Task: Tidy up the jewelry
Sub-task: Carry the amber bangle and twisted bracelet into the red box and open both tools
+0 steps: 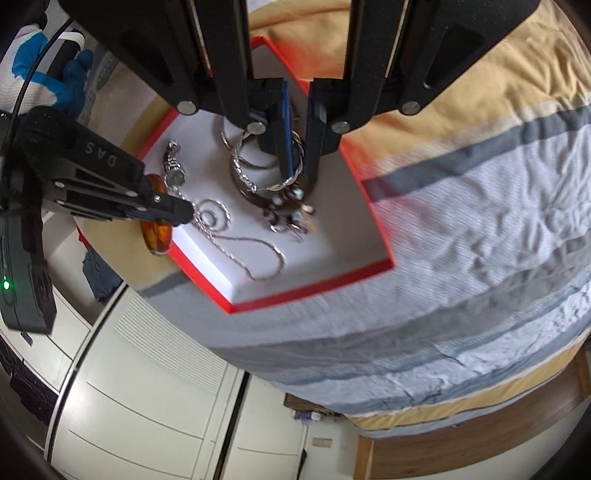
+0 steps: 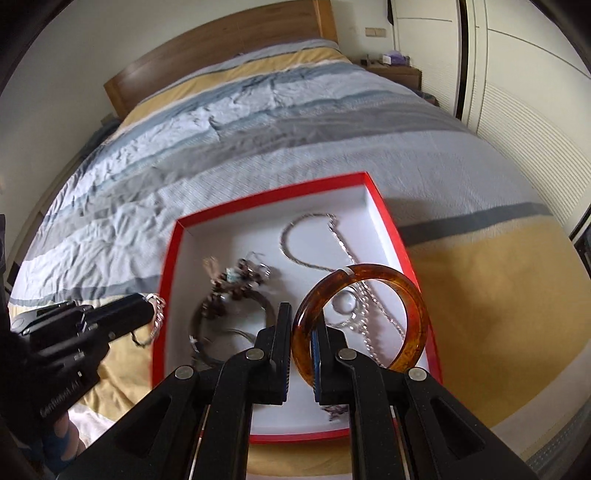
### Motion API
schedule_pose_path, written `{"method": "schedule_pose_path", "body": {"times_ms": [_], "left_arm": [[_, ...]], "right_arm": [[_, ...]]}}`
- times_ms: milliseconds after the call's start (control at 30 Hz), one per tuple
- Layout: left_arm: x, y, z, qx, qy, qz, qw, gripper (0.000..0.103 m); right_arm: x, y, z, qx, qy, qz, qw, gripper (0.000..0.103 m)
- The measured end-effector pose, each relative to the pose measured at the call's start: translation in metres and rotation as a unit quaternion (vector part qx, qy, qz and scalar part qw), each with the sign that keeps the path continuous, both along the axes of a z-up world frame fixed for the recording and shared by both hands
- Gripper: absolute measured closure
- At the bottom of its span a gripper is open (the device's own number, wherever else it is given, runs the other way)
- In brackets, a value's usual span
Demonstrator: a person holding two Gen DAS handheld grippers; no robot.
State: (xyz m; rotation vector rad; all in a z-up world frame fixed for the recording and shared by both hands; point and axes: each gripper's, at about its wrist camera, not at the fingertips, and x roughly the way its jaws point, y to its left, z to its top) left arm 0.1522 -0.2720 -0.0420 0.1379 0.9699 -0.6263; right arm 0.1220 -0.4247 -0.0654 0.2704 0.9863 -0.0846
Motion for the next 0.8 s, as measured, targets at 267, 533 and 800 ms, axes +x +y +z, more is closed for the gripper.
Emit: {"method": "schedule_pose_path", "body": {"times_ms": [267,533,800], "left_arm": [[0.004,-0.019,-0.028,0.024,0.01,-0.009,0.9996,0.097],[0.008,-0.014,-0.028,0.031,0.001,-0.004,0.9995,0.098],[0.005,-0.008,-0.028,0.037,-0.008,0.004,0.9993,0.096]], "right_arm": [[0.002,-0.001,-0.027,-0.007,0.03,0.01,0.999,0.094],[0.002,0.0,-0.033,-0.007,0.046,0.015,0.999,0.094],[0.0,0.002,-0.041,-0.004,0.06,0.016,0.998,0.091]]}}
